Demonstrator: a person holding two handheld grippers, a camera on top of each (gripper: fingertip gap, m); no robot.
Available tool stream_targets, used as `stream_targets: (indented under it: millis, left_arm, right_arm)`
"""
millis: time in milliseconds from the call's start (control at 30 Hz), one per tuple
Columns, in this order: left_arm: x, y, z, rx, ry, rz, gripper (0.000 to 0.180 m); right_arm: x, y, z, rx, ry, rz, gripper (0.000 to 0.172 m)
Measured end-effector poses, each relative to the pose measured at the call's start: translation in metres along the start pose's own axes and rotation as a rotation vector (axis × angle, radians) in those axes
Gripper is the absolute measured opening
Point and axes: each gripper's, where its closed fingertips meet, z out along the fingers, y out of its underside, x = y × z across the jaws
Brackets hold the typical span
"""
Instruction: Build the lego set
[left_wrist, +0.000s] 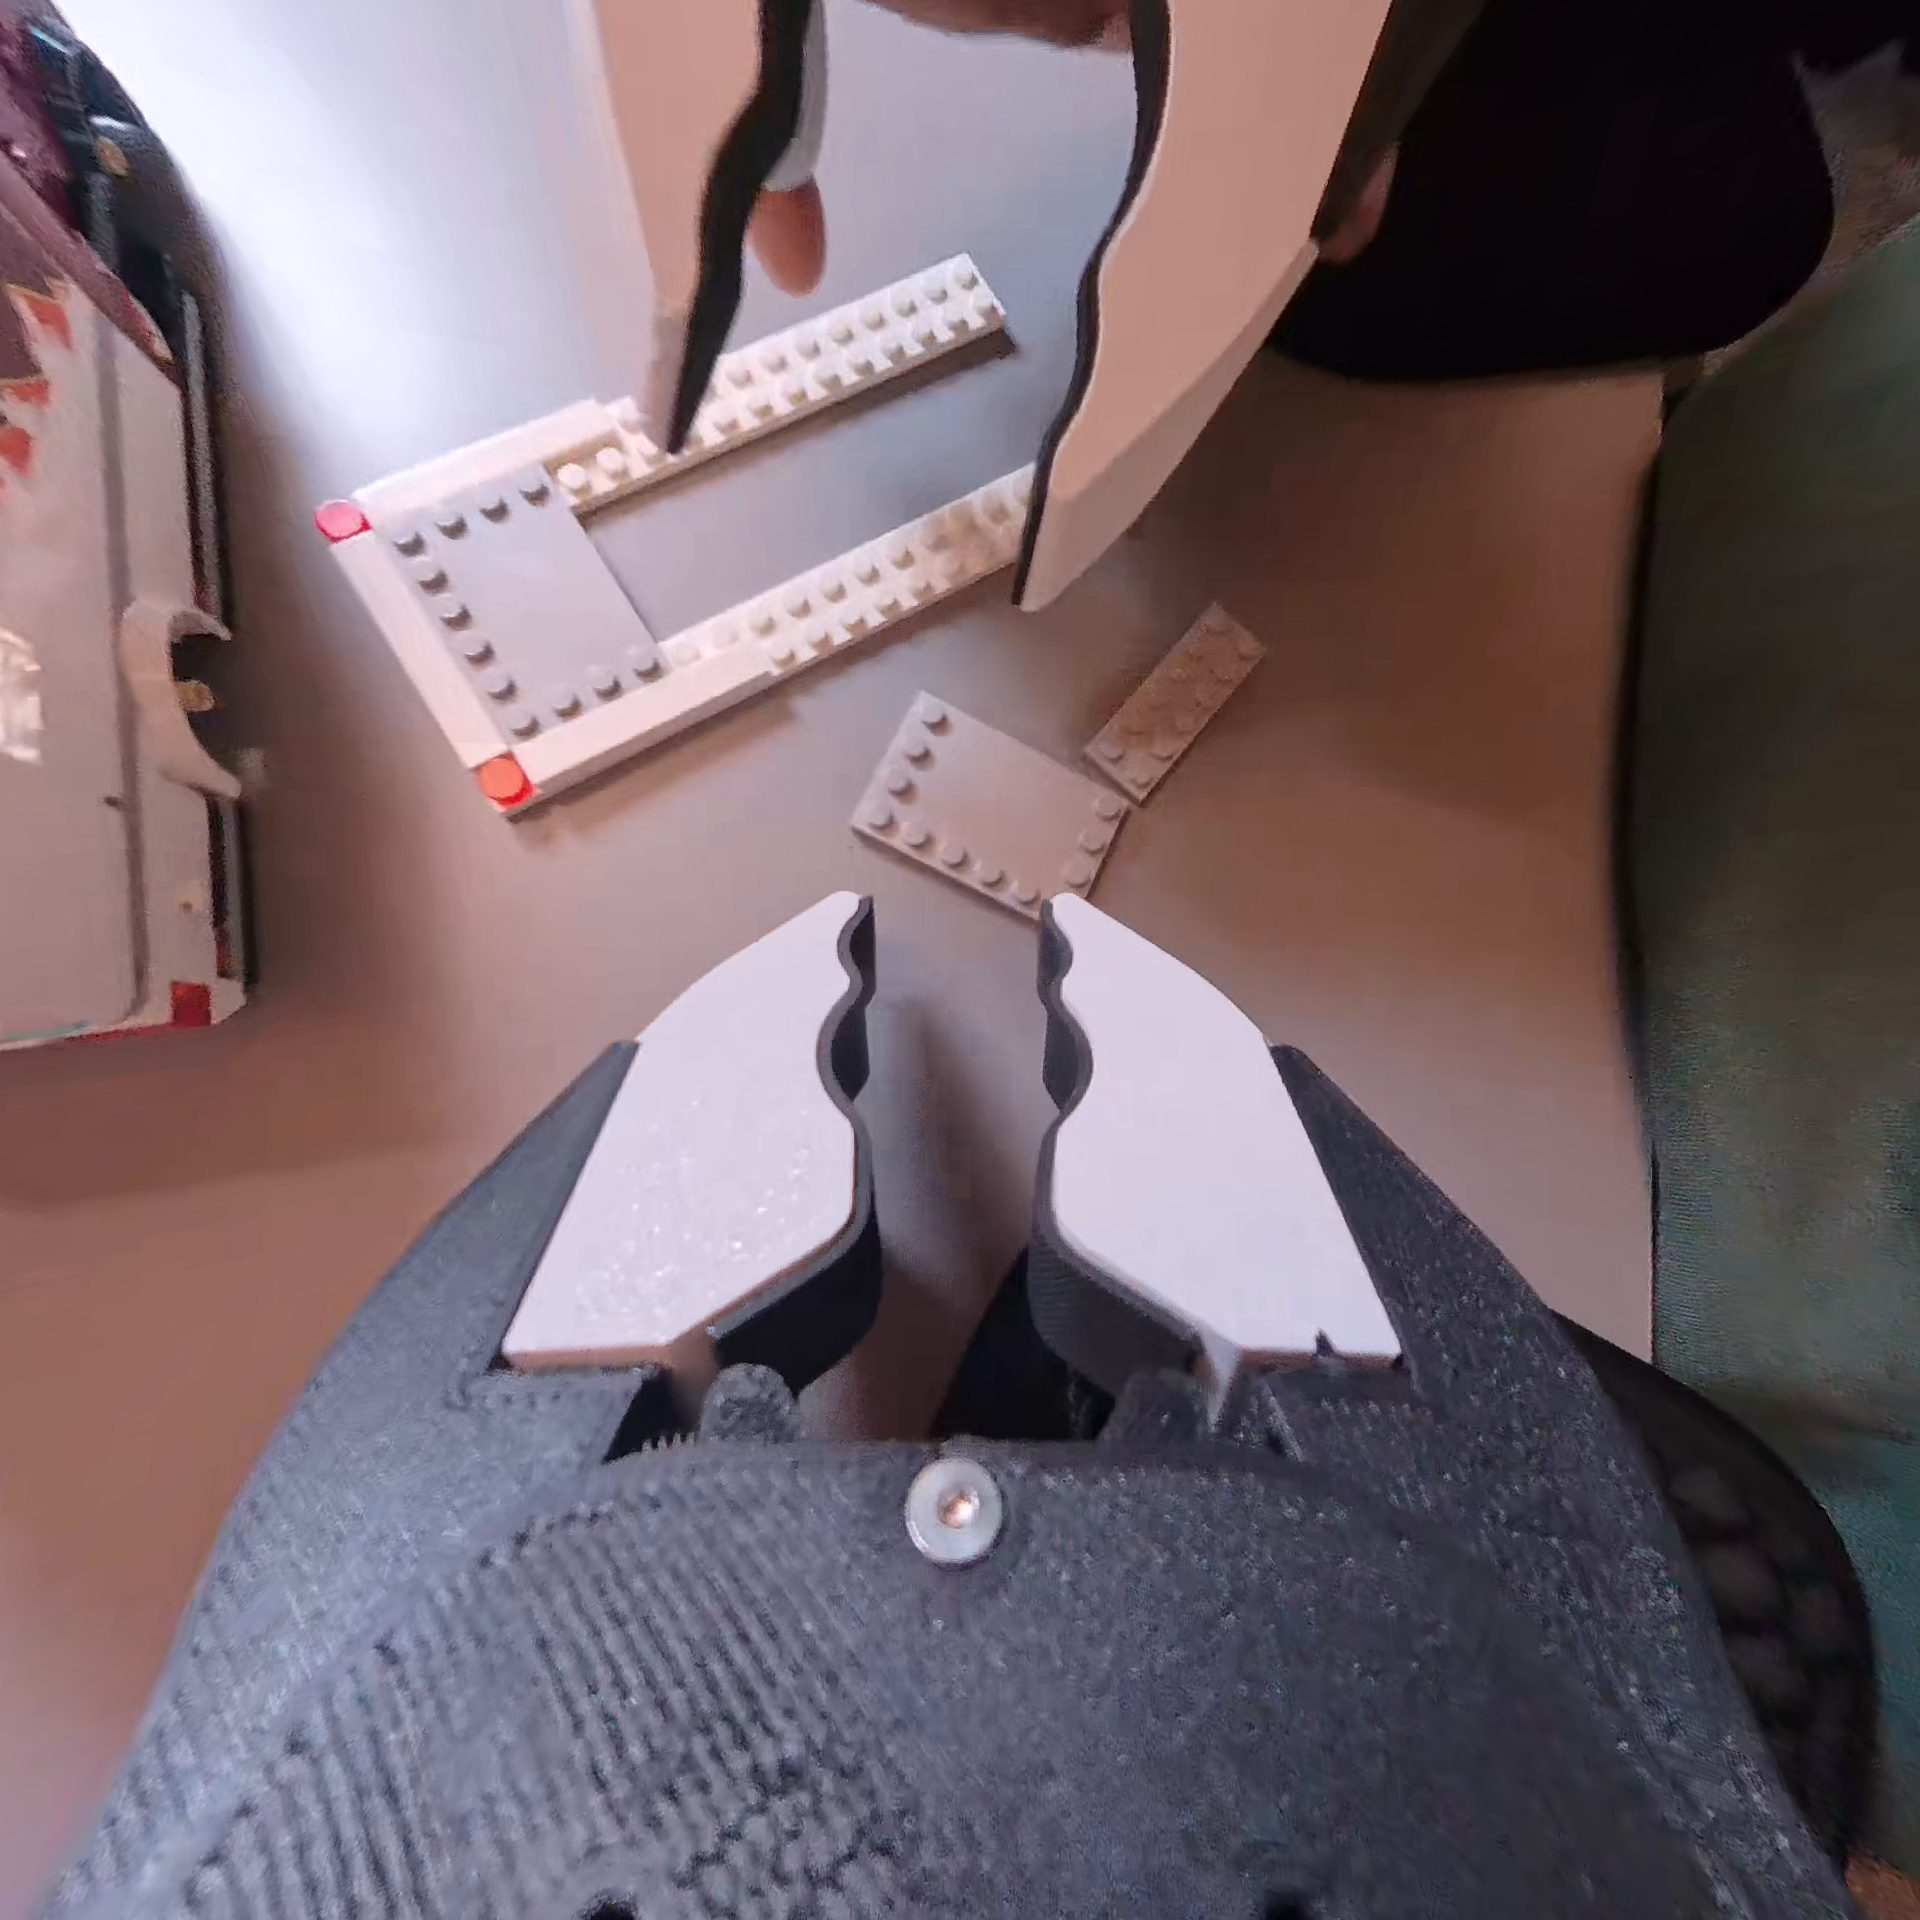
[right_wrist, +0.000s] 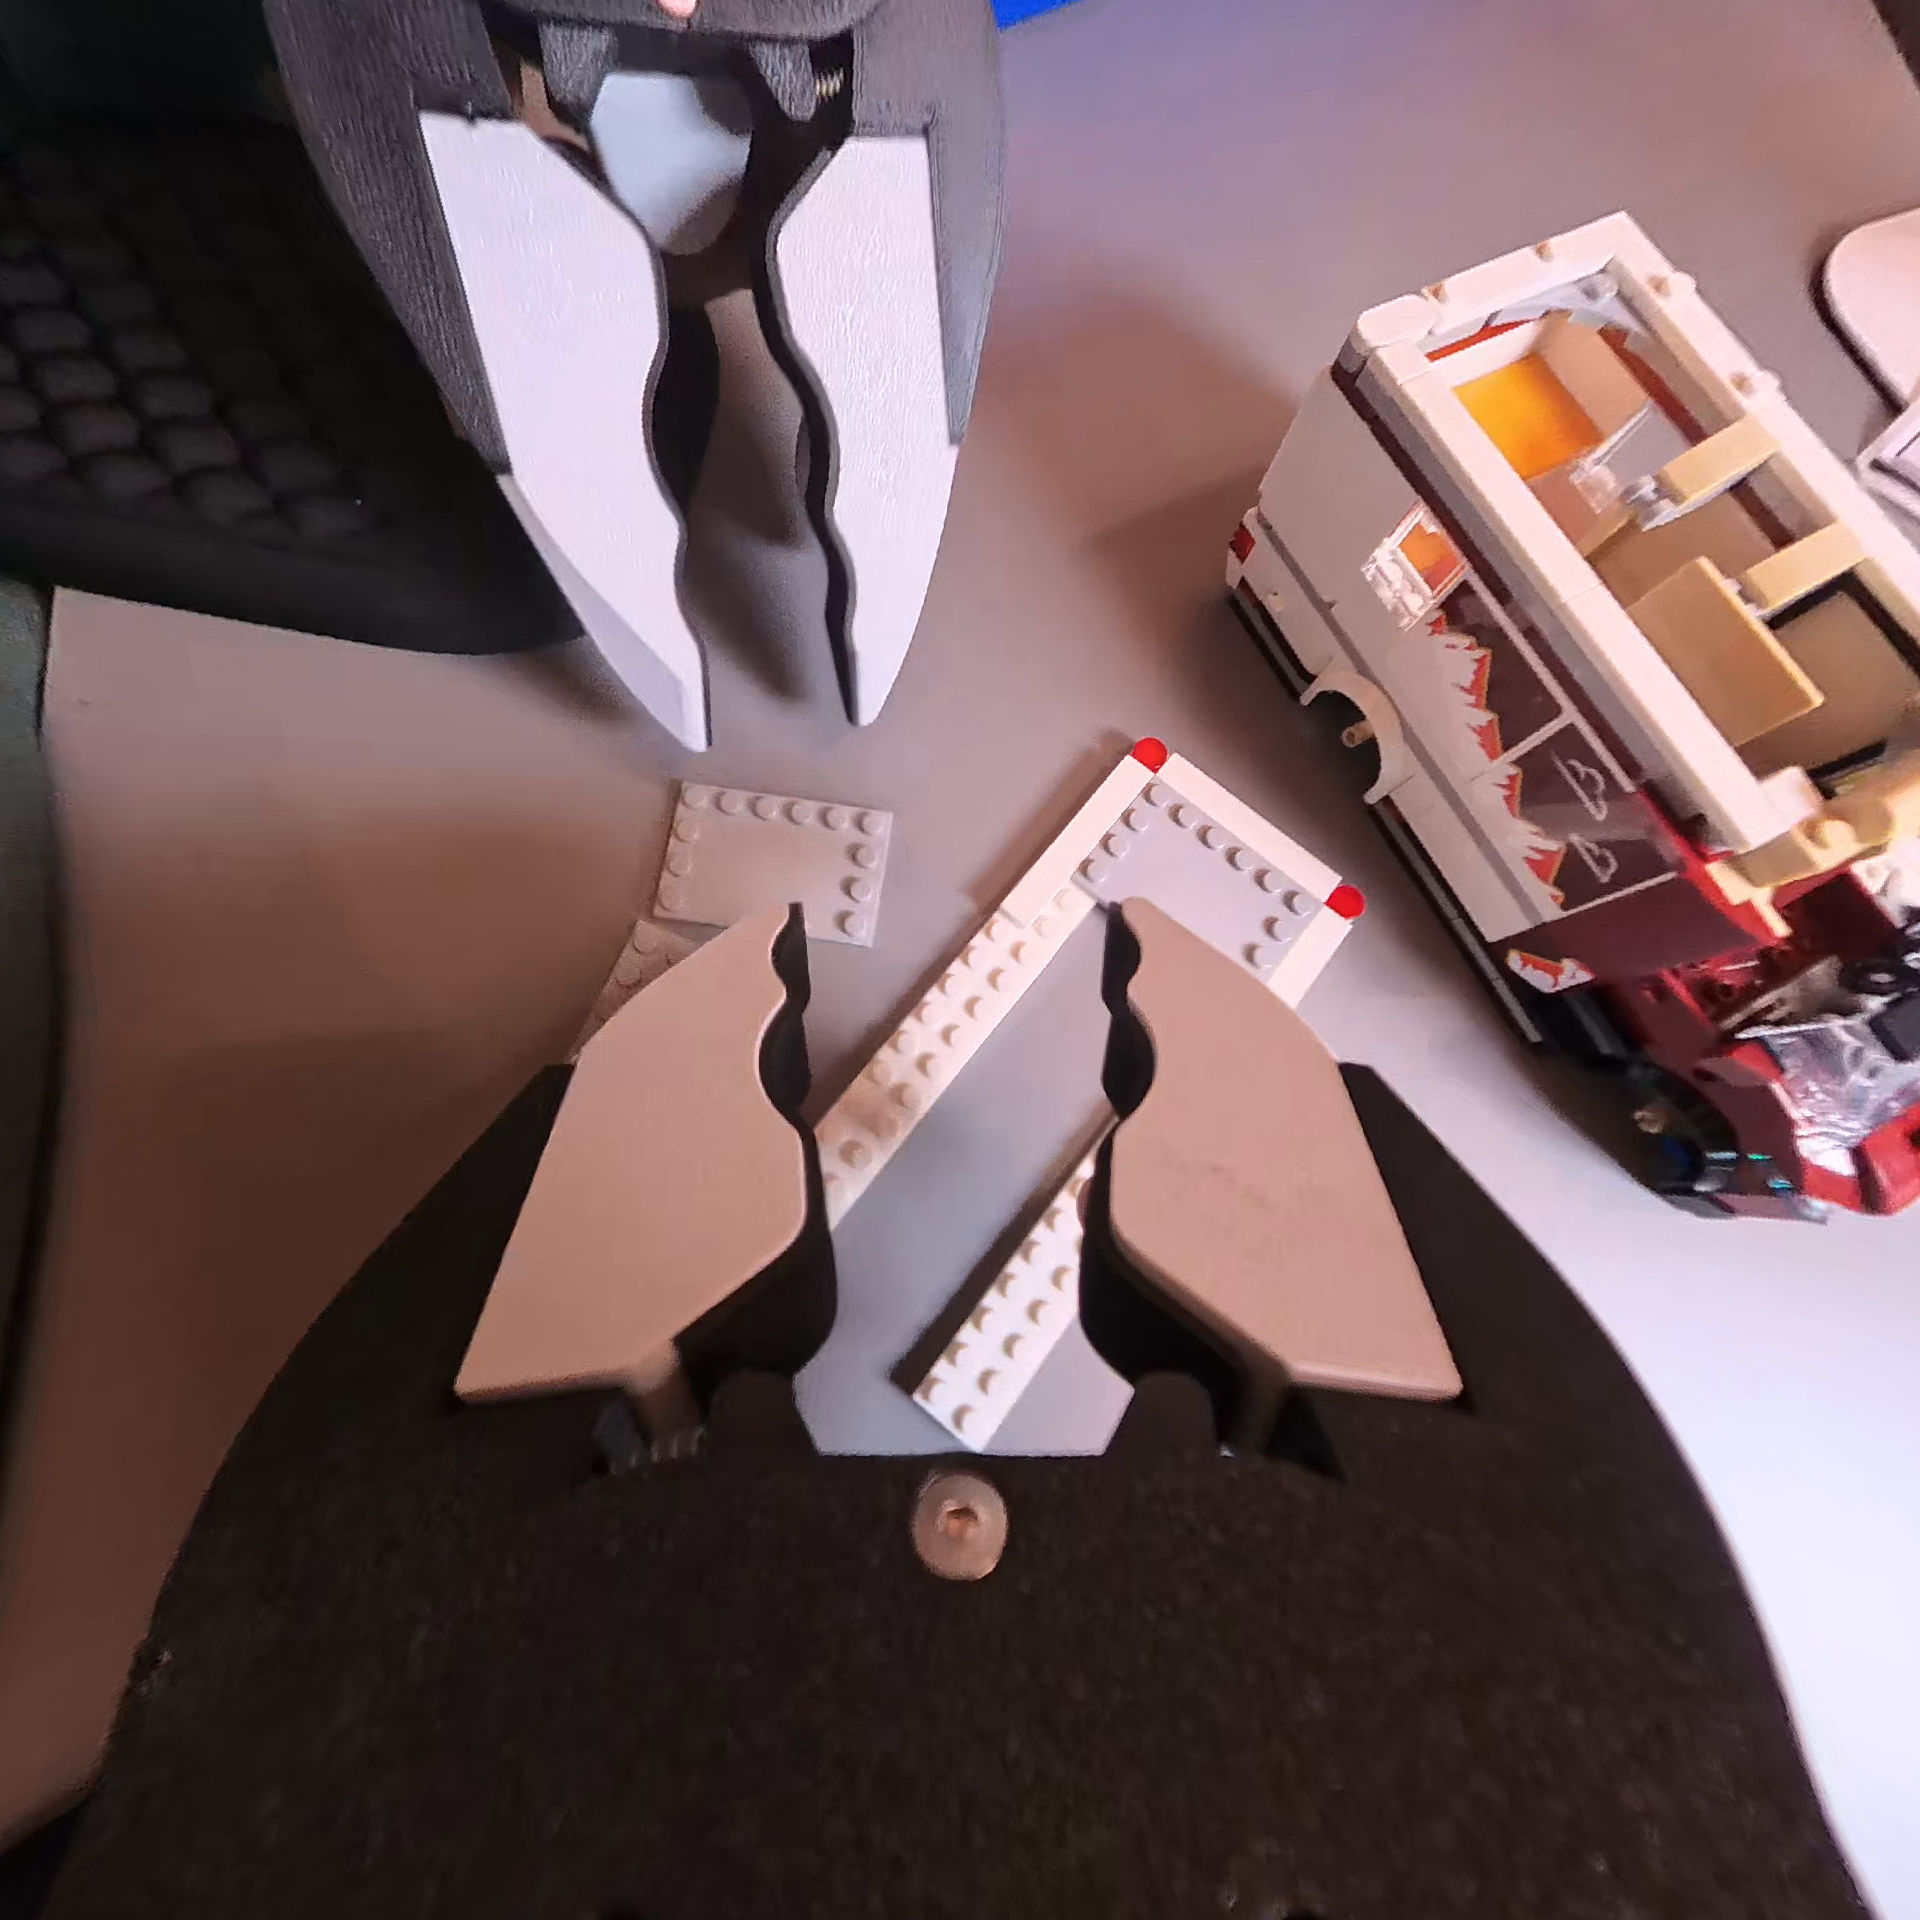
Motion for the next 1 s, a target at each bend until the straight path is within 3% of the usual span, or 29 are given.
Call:
stream_targets:
  millis: [133, 200, 367, 467, 533, 633, 700, 800, 900, 1000]
  left_arm:
    - [-0.015, 0.006, -0.007, 0.000, -0.047, -0.025, 0.032]
    - [-0.018, 0.010, -0.009, -0.001, -0.057, -0.026, 0.032]
    - [-0.021, 0.011, -0.011, 0.027, -0.074, -0.031, 0.032]
    - [-0.018, 0.007, -0.016, 0.081, -0.045, -0.047, 0.032]
    - [-0.012, 0.003, -0.018, 0.133, 0.023, -0.089, 0.031]
    - [0.014, -0.014, -0.023, 0.237, 0.275, -0.219, 0.036]
    - [0.024, -0.032, -0.032, 0.331, 0.410, -0.308, 0.038]
    - [0.023, -0.042, -0.035, 0.364, 0.476, -0.423, 0.033]
    - [0.028, -0.050, -0.035, 0.400, 0.524, -0.443, 0.009]
    - [0.006, -0.059, -0.037, 0.531, 0.466, -0.539, 0.005]
  right_arm:
    - [-0.029, 0.001, 0.014, -0.088, -0.083, 0.038, 0.055]
    - [-0.037, 0.007, 0.025, -0.171, -0.064, 0.040, 0.064]
    - [-0.041, 0.007, 0.041, -0.278, -0.025, 0.005, 0.049]
    - [-0.045, 0.007, 0.040, -0.310, -0.092, -0.073, 0.048]
    - [-0.049, -0.003, 0.037, -0.239, -0.156, -0.211, 0.048]
    - [-0.055, -0.028, 0.020, -0.072, -0.192, -0.501, 0.048]
    - [-0.058, -0.039, 0.007, -0.048, -0.208, -0.614, 0.048]
    - [-0.050, -0.046, -0.003, -0.087, -0.144, -0.764, 0.048]
    - [-0.044, -0.051, -0.007, -0.095, -0.110, -0.785, 0.048]
    - [-0.026, -0.058, -0.008, -0.035, -0.013, -0.637, 0.055]
